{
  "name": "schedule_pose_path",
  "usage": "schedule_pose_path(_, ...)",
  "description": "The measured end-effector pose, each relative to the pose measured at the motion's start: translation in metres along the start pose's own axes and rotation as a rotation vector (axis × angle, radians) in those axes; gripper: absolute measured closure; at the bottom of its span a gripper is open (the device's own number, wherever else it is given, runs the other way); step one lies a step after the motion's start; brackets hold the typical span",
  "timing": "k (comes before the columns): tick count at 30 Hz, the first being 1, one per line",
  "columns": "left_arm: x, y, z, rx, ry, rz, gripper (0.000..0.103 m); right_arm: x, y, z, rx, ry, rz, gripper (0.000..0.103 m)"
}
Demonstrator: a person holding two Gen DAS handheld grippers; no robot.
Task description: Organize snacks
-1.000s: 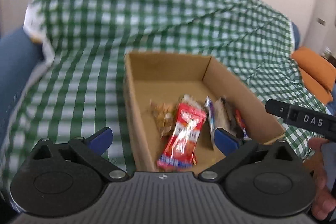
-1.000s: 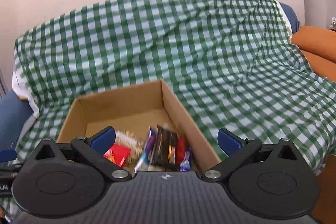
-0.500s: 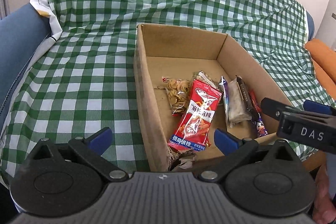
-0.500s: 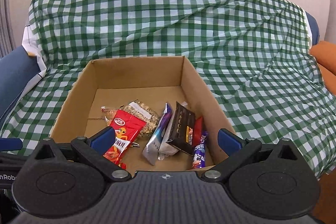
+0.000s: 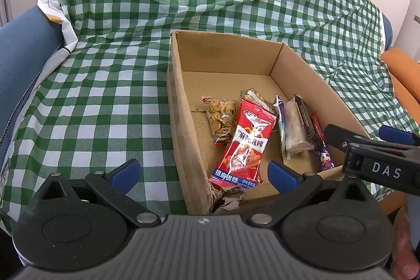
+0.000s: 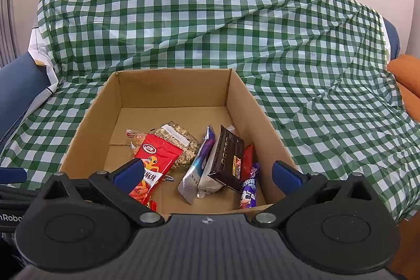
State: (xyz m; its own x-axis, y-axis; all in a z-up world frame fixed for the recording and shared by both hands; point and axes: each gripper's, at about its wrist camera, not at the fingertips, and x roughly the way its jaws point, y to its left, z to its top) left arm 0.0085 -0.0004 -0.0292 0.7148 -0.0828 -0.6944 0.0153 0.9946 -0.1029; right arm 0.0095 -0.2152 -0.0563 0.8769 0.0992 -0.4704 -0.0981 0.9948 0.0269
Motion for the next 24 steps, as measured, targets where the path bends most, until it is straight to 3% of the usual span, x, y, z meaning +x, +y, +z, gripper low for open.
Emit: schedule_pose_path(24, 0.0014, -0.0017, -0.0007, -0.004, 0.006, -0.003, 0.0, 0.0004, -0.0007, -0.0013, -0.004, -0.001, -0.003, 0.001)
